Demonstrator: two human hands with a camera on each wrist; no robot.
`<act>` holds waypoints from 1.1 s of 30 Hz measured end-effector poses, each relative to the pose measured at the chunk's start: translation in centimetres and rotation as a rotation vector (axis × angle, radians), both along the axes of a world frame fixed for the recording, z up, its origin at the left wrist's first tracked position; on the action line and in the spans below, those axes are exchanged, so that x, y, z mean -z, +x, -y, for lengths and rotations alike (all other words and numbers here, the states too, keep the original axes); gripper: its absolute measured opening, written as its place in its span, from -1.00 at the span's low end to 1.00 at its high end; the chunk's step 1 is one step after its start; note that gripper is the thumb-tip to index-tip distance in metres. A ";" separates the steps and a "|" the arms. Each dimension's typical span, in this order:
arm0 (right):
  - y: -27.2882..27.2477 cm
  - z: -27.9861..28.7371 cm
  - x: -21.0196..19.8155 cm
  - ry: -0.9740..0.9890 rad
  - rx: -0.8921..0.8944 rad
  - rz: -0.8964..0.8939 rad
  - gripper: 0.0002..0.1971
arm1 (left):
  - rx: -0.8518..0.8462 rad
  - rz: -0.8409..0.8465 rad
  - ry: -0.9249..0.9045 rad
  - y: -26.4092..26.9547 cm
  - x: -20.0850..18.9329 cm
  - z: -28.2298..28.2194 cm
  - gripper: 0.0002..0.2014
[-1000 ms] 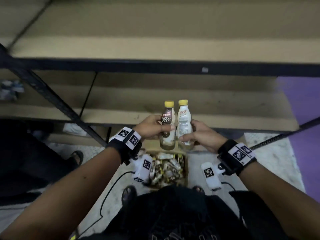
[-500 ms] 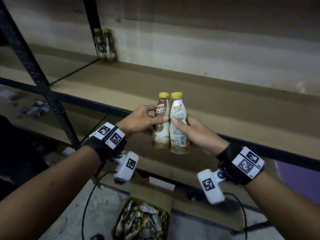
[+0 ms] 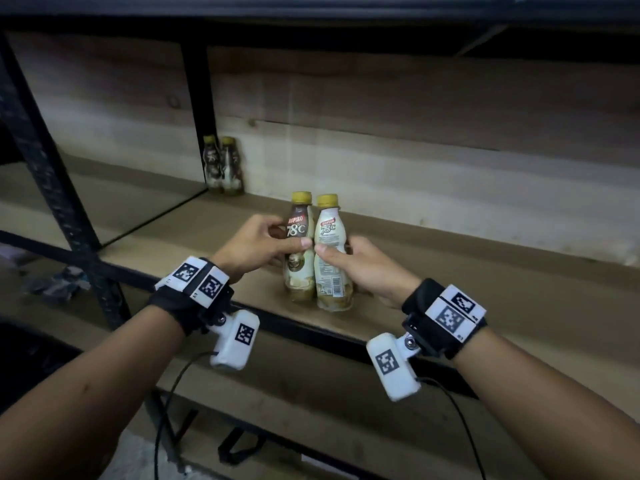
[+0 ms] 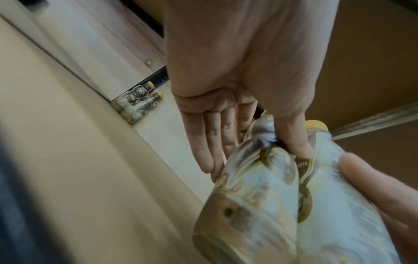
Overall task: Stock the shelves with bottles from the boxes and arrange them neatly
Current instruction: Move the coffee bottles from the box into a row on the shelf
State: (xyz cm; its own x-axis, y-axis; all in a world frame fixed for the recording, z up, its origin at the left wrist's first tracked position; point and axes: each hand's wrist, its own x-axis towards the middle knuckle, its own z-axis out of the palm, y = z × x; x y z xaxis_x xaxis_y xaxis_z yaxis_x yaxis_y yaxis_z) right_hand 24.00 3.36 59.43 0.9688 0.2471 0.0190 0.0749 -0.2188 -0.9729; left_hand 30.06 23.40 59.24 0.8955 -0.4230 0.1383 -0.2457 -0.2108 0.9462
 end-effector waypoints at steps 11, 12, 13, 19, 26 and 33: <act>18.6 -9.8 -0.7 -0.114 0.240 0.002 -0.56 | -0.134 0.133 0.235 19.0 -1.6 -8.1 -0.58; 20.0 -10.6 -0.5 -0.126 0.264 0.006 -0.57 | -0.141 0.163 0.292 20.5 -1.5 -8.8 -0.53; 21.3 -11.3 -0.3 -0.140 0.287 0.008 -0.57 | -0.152 0.186 0.332 21.9 -1.5 -9.3 -0.46; 27.5 -13.9 -0.1 -0.136 0.346 0.033 -0.68 | -0.155 0.270 0.455 29.1 -2.3 -10.5 -0.40; 32.7 -14.5 -0.6 -0.218 0.481 0.061 -0.70 | -0.221 0.350 0.540 35.1 -2.4 -10.1 -0.50; 36.7 -14.0 -0.7 -0.300 0.573 0.037 -0.60 | -0.282 0.337 0.550 38.7 -1.2 -10.0 -0.75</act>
State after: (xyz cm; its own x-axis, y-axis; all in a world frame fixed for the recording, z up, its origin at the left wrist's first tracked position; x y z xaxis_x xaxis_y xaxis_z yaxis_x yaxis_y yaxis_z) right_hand 60.73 17.40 60.13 0.9486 -0.3096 0.0651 -0.1028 -0.4962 -0.8621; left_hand 68.74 33.39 60.46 0.9275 -0.2688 0.2598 -0.3718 -0.7357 0.5661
